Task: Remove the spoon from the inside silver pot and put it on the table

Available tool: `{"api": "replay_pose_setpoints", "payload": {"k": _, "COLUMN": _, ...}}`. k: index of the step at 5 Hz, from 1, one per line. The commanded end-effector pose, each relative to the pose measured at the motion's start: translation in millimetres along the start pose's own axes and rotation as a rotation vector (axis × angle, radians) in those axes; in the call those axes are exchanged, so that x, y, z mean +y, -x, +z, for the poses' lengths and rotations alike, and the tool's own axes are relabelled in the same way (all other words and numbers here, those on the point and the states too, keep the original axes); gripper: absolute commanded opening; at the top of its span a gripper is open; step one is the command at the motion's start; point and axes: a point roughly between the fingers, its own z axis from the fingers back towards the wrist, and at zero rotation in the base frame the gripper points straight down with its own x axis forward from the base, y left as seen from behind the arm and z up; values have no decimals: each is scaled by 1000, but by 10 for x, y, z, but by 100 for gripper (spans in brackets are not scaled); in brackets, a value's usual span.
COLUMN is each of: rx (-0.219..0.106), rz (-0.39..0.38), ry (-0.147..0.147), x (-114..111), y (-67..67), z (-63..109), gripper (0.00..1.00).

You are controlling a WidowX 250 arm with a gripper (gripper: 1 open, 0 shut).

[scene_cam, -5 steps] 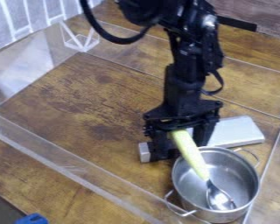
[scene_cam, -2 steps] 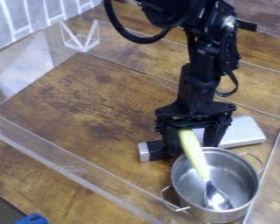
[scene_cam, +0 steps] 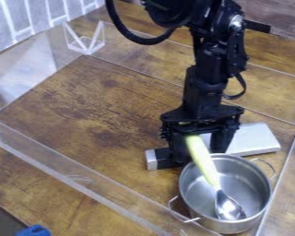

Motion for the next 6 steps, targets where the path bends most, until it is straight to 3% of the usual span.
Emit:
{"api": "replay_pose_setpoints", "payload": {"k": 1, "rx": -15, "rz": 65, "ry": 16, "x": 81, "y": -147, "z": 4, "gripper": 100}}
{"api": "replay_pose_setpoints", "payload": {"k": 3, "rx": -15, "rz": -148, "ry": 10, "x": 163, "y": -243, "z": -56, "gripper": 100}}
{"api": "replay_pose_setpoints", "payload": {"k": 5, "rx": -18, "rz": 111, "ry": 2, "x": 304, "y": -156, "z": -195, "gripper": 100}}
{"api": "replay_pose_setpoints", "payload": {"k": 6, "rx": -23, "rz": 56, "ry": -3, "x": 261, "y": -147, "z": -219, "gripper": 100}}
